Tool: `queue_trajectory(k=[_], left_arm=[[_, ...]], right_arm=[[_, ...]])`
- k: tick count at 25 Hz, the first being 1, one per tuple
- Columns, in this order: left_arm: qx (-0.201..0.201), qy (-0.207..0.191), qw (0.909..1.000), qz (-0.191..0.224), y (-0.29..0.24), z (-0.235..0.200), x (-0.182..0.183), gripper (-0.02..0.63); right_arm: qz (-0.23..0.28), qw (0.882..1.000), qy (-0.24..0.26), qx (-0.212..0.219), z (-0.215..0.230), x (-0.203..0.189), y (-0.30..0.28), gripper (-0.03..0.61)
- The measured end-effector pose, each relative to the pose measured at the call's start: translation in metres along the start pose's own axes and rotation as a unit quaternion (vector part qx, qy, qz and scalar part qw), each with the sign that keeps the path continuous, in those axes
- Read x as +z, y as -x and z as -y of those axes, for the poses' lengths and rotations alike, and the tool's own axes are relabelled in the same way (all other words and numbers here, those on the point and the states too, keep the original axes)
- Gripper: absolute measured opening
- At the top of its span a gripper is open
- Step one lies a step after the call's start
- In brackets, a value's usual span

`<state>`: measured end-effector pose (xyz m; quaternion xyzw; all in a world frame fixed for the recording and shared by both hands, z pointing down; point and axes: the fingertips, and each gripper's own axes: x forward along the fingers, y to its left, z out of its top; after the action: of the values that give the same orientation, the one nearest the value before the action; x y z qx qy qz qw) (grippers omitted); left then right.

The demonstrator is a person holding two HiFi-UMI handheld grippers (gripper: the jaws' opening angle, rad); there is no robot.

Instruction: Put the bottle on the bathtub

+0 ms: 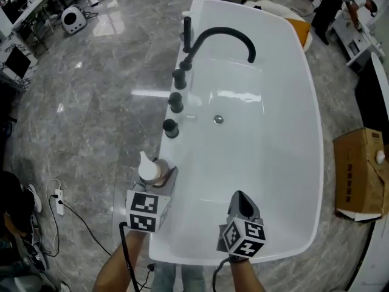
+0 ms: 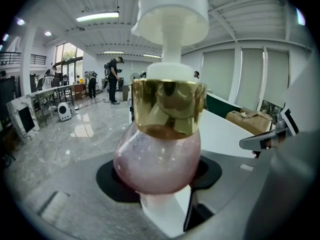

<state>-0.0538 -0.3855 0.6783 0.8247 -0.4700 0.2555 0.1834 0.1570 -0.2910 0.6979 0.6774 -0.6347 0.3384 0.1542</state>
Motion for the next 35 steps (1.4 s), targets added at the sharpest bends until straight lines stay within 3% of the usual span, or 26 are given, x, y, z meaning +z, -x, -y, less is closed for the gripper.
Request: queue_trajectory(k=[35], left_arm=[[-0.009,-0.024,0.9974,0.067,0.004,0.000,0.008,0.252]], right_arm=[[-0.013,1.000,-0.009,-0.004,-0.004,-0.021,0.000,0.003]])
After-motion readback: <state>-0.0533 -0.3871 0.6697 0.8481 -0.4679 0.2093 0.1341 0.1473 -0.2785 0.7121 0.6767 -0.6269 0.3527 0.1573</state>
